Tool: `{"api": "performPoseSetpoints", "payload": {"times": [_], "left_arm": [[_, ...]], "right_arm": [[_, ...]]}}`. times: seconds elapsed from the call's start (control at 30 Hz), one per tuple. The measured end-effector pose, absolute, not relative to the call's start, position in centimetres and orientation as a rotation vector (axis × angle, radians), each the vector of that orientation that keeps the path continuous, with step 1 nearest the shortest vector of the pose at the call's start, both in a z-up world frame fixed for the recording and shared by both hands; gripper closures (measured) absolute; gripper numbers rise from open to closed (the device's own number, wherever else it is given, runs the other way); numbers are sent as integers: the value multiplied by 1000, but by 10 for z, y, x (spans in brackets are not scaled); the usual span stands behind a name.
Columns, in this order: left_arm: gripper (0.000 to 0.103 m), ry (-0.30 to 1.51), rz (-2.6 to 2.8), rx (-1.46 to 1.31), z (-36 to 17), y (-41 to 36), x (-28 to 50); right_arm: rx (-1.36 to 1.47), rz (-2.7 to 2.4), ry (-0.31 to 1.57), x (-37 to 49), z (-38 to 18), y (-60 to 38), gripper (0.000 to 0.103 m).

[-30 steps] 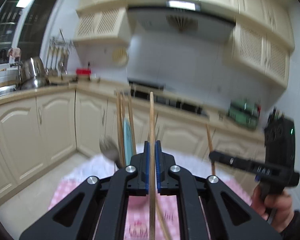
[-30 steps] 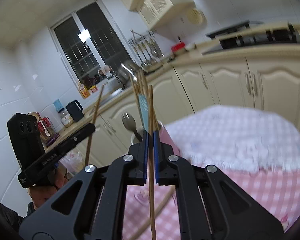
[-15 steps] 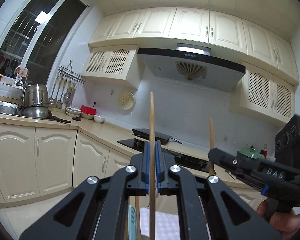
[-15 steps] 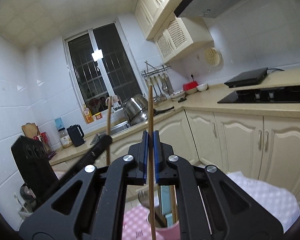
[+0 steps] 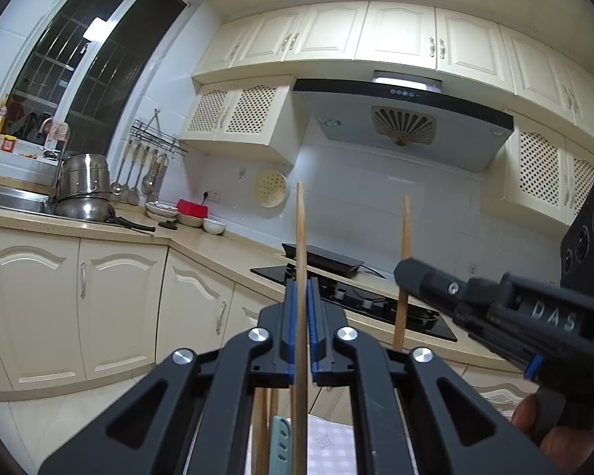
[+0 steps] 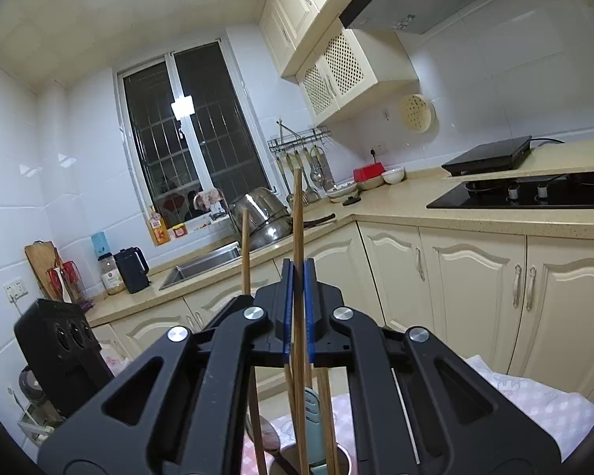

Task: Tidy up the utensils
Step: 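Lift both chopsticks upright and drop them into the pink cup, then lower both open tools to the last two chopsticks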

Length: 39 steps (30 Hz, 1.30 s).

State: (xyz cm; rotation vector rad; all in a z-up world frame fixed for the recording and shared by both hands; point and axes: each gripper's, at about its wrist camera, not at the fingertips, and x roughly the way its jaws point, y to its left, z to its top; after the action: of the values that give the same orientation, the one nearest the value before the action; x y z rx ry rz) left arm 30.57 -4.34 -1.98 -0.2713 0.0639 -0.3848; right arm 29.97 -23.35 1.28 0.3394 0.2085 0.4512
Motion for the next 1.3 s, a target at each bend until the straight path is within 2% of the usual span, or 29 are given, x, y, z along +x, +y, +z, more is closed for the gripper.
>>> {"api": "performPoseSetpoints", "payload": {"times": [0.47, 0.57, 0.6, 0.63, 0.7, 0.73, 0.77, 0.83, 1.0, 1.3], "left_arm": [[98, 102, -378, -252, -41, -42, 309], [96, 135, -395, -238, -44, -41, 305], [93, 144, -398, -223, -44, -40, 302], [86, 145, -392, -211, -43, -40, 299], [62, 149, -373, -213, -41, -33, 291], [38, 150, -366, -224, -40, -27, 287], [27, 141, -355, -234, -39, -22, 281], [25, 137, -352, -223, -35, -18, 273], [9, 157, -332, -169, -26, -16, 251], [6, 216, -312, -85, -22, -18, 219]], "right_arm": [[314, 434, 288, 310, -13, -229, 97], [277, 424, 357, 311, -22, -224, 92], [275, 413, 366, 308, -24, -226, 74], [292, 380, 360, 304, -26, -231, 48], [345, 366, 347, 299, -27, -244, 25], [371, 358, 345, 294, -27, -251, 22], [377, 344, 346, 290, -27, -256, 21], [380, 319, 345, 282, -26, -262, 14], [375, 267, 358, 264, -24, -272, 9], [345, 197, 433, 238, -28, -284, 7]]}}
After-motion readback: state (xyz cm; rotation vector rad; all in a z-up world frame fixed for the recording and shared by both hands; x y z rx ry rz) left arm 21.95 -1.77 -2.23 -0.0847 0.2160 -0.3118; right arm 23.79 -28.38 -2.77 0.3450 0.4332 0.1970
